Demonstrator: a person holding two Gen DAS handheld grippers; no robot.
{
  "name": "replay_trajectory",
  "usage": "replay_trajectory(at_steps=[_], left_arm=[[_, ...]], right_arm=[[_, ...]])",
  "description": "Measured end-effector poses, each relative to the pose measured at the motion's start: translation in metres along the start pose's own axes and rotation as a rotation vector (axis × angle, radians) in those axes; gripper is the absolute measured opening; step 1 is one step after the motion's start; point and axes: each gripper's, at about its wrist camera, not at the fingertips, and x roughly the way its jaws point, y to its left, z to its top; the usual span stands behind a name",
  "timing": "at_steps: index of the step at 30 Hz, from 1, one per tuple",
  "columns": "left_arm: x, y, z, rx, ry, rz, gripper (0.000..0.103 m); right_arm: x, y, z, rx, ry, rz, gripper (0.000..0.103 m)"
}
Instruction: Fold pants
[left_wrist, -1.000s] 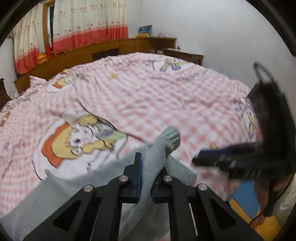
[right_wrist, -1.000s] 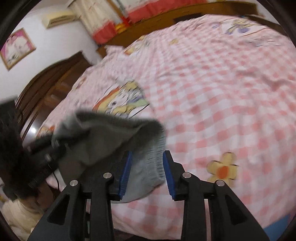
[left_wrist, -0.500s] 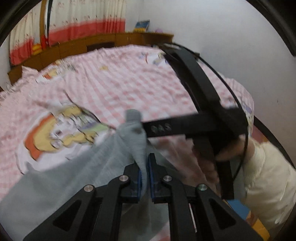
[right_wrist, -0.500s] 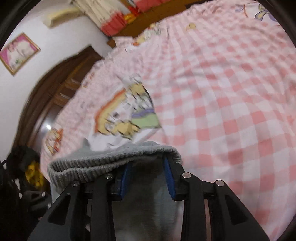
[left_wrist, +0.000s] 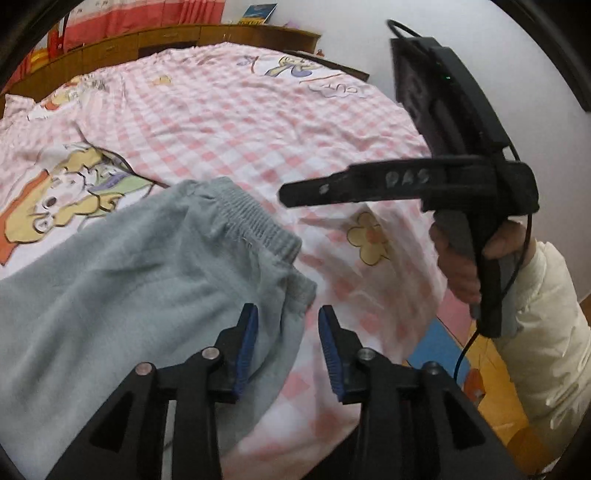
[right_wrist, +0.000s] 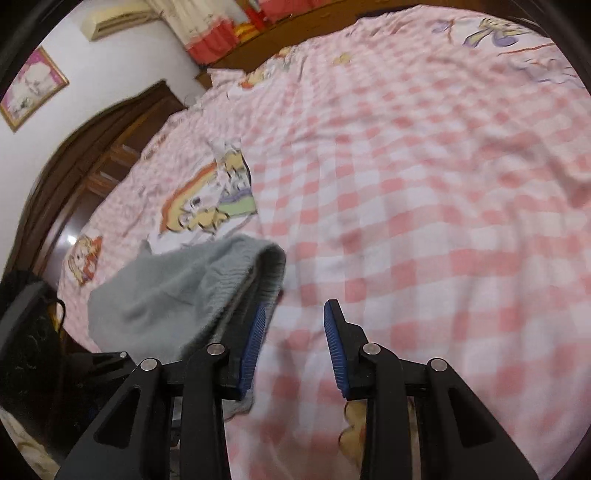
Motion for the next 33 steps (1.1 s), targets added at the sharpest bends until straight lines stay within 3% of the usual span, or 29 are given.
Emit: replay_trajectory(at_steps=[3,8,13,16,21,24,28,33], left_arm=[[-0.020,0.007,-0.007,0.001,-0.022,0.066,0.043],[-0.056,0.048,-0.029,-0.096,-0.054,0.161,0.049],[-0.086,0.101,-0.064,-0.246,-0.049,0.259,0.050],[-0.097,0.119,-0.086,-0.284,-0.025,0.274,0.051],[-0.094,0.114,-0.104,-0.227,0.025,0.253,0.053],[-0.078,0.100,-0.106,-0.151,0.057,0.234,0.056],[-0.060,0.081,-0.109,-0.022,0.072,0.339,0.057],[-0.062,0.084,-0.109,-0.060,0.022,0.359,0.058]], right_arm=[[-0.016,0.011,-0.008,0.024,-0.030,0.037,0.034],[-0.019,0.048,-0.037,0.001,-0.019,0.072,0.035],[0.009,0.068,-0.051,0.016,0.044,-0.012,0.035],[0.026,0.066,-0.055,0.078,0.085,-0.029,0.035],[0.026,0.064,-0.054,0.130,0.063,-0.035,0.034],[0.022,0.062,-0.053,0.171,0.043,-0.012,0.009],[0.002,0.064,-0.045,0.219,-0.028,0.095,0.006],[-0.011,0.080,-0.040,0.189,-0.062,0.125,0.006]])
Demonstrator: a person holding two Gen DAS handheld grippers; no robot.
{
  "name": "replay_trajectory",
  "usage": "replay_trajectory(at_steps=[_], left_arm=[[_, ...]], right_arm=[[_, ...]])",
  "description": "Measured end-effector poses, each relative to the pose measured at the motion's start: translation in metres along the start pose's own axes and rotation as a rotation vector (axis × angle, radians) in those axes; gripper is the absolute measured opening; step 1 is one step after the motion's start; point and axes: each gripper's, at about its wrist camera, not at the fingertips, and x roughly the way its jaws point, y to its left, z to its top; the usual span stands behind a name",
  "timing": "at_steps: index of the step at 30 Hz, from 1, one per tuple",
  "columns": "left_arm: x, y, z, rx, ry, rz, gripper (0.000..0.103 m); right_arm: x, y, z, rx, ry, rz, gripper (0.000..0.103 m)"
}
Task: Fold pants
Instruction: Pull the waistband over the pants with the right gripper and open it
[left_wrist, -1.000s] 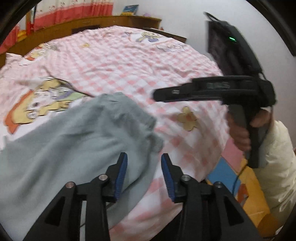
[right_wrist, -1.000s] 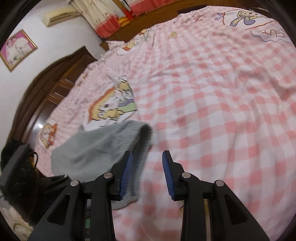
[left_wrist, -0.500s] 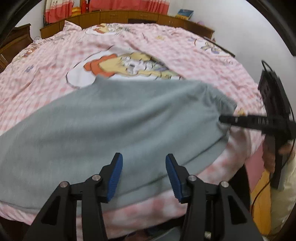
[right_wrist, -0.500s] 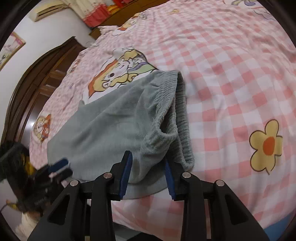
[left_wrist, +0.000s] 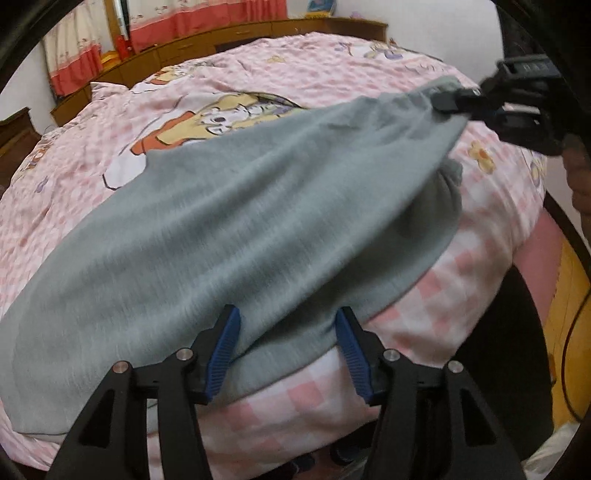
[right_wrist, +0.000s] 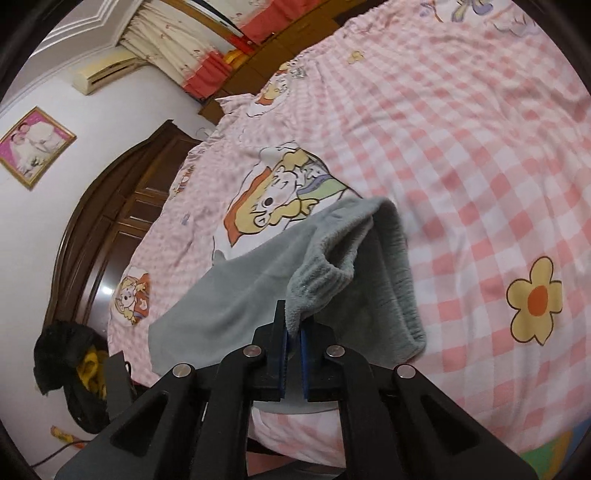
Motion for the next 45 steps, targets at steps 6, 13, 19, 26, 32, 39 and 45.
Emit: replay_trajectory(at_steps=[6,13,19,26,32,39,45], left_arm=[[-0.005,0.011,0.004,-0.037,-0.043,0.059,0.058],[-0.015,0.026,0.009,-0.114,-0.084,0.062,0.058],[-0.021,0.032,0.006,-0.105,-0.052,0.012,0.006],[-0.016,0.027,-0.005,-0.061,0.016,-0.018,0.011],[-0.014,0.020,-0.010,-0.048,0.072,-0.062,0.038],[-0.059,0.046,0.001,-0.148,-0.049,-0.165,0.057],[-0.043,0.068,0.017,-0.228,-0.067,-0.017,0.059]], right_arm=[[-0.004,-0.002,-0.002,0.023,-0.010,0.029,0.006],[-0.008,-0.005,-0.002,0.046,-0.021,0.058,0.006],[-0.007,-0.013,-0.013,0.045,-0.008,0.038,0.006],[0.015,-0.039,-0.045,0.025,0.061,-0.101,0.006],[0.024,-0.048,-0.048,-0.002,0.076,-0.155,0.007],[-0.027,-0.026,-0.030,-0.128,0.024,-0.238,0.028],[0.002,-0.007,0.019,-0.210,-0.026,-0.277,0.042]])
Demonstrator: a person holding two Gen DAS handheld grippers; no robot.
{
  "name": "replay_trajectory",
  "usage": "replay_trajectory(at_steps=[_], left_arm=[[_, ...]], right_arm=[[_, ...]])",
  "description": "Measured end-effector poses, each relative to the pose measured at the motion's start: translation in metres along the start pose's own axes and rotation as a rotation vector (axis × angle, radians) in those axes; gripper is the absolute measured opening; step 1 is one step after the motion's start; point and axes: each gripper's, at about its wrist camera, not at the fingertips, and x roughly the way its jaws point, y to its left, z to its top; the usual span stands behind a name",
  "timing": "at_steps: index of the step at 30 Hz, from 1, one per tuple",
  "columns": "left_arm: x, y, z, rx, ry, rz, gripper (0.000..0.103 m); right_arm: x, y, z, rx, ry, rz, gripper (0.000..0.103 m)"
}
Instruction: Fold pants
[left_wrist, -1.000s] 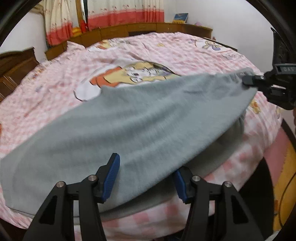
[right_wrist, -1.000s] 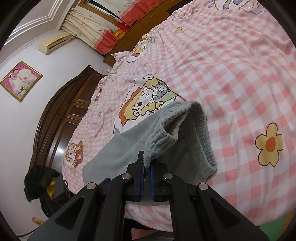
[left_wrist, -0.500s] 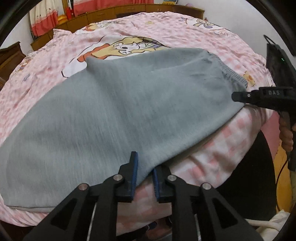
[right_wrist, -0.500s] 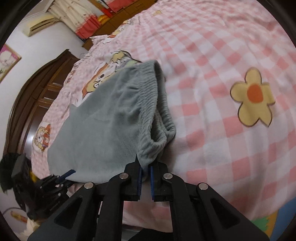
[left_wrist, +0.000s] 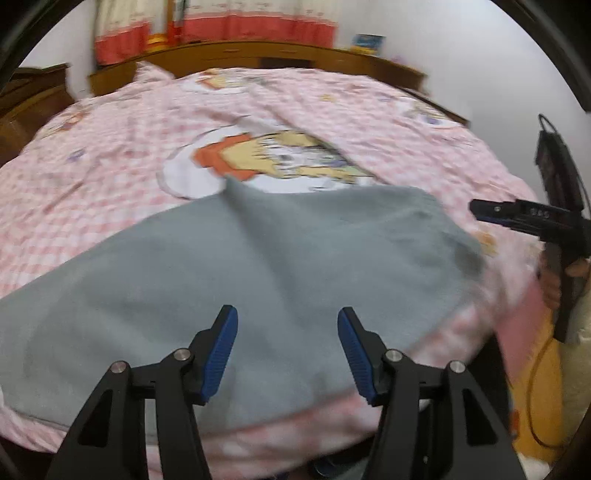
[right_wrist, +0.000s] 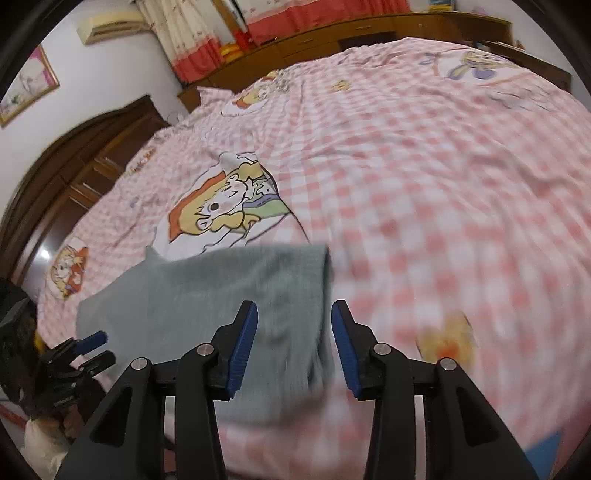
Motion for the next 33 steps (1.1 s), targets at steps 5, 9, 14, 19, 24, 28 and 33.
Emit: replay_trajectory(at_steps=[5,9,14,19,24,28,33], left_arm=[[0.021,0.036,-0.003,-0.116,0.005,0.140,0.059],[0.037,0.065,-0.006,-0.186,0.014,0.281,0.060],[0.040,0.076,-0.012,-0.206,0.007,0.261,0.065],[0.041,0.075,-0.012,-0.202,0.007,0.259,0.067],[0.042,0.071,-0.012,-0.186,0.002,0.275,0.069],[0.041,0.073,-0.012,-0.182,0.003,0.262,0.069],[0.033,0.086,-0.020,-0.196,0.004,0.257,0.069]], right_arm=[[0.065,-0.001,0.022,0.000,0.092,-0.066,0.019],[0.067,-0.008,0.024,0.005,-0.006,-0.193,0.020],[0.073,-0.014,0.013,-0.037,0.014,-0.188,0.020],[0.027,0.005,0.017,-0.049,-0.053,-0.209,0.026],[0.012,0.048,0.023,-0.151,-0.082,-0.149,0.031],[0.058,0.062,0.013,-0.185,0.048,-0.127,0.031],[0.098,0.036,0.003,-0.142,0.114,-0.238,0.007]])
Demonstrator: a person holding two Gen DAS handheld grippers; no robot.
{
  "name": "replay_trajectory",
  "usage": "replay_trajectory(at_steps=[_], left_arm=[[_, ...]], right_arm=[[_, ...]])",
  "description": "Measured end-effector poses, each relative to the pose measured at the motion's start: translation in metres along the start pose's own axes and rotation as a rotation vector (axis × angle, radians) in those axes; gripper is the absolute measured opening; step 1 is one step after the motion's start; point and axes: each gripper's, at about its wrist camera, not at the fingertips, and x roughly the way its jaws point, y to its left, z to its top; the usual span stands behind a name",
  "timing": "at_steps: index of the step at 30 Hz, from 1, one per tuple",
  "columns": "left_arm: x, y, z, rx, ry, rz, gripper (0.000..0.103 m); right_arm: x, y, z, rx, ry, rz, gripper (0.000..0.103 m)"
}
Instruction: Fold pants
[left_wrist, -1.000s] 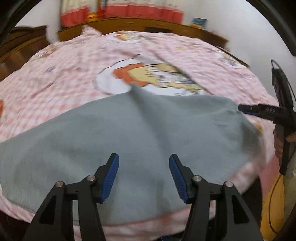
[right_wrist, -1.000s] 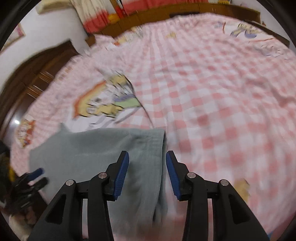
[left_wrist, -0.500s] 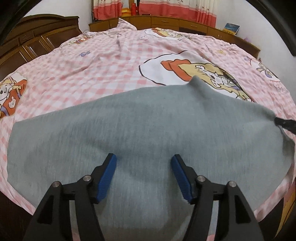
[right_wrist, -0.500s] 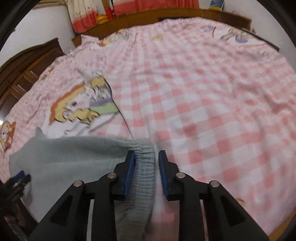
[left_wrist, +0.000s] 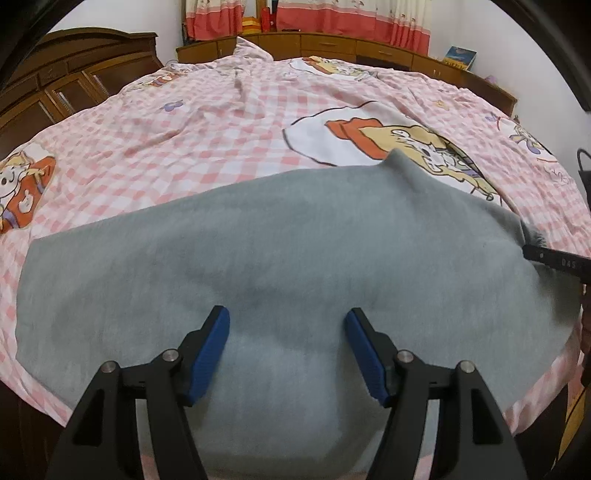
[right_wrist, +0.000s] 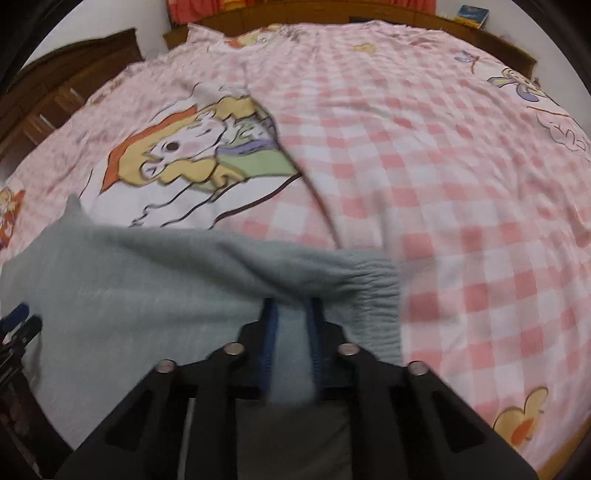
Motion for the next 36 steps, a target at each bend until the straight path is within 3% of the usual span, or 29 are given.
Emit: replay_trajectory(at_steps=[5,9,14,21,25,27,30,32,36], left_arm=[[-0.007,0.030,-0.012,-0.068,0.000,-0.003,0.069],[-0.016,0.056,-0.022,-0.088,-0.005,0.035,0.069],[-0.031,0.106,-0.034,-0.161,-0.020,0.037,0.069],[-0.055,0.185,-0.037,-0.280,-0.120,0.100,0.069],[-0.059,0.236,-0.051,-0.396,-0.150,0.135,0.071],[-0.056,0.258,-0.061,-0.463,-0.153,0.118,0.071],[-0.049,0.281,-0.070,-0.542,-0.156,0.023,0.071],[-0.044,0.290,-0.074,-0.586,-0.160,-0.046,0.071],[-0.037,0.289,-0.077,-0.611,-0.157,-0.108,0.067]], right_arm=[[-0.007,-0.002,-0.002,0.031,-0.005,0.010,0.007],[-0.033,0.008,0.000,0.054,-0.017,-0.016,0.018],[-0.066,0.046,-0.008,0.034,-0.072,0.052,0.029],[-0.065,0.118,-0.045,0.027,0.005,0.214,0.029],[-0.041,0.148,-0.064,-0.004,0.091,0.219,0.029],[-0.029,0.159,-0.073,-0.018,0.111,0.183,0.031],[-0.026,0.167,-0.080,-0.040,0.084,0.157,0.040],[-0.025,0.172,-0.081,-0.055,0.084,0.155,0.044],[-0.022,0.177,-0.082,-0.077,0.079,0.135,0.049]])
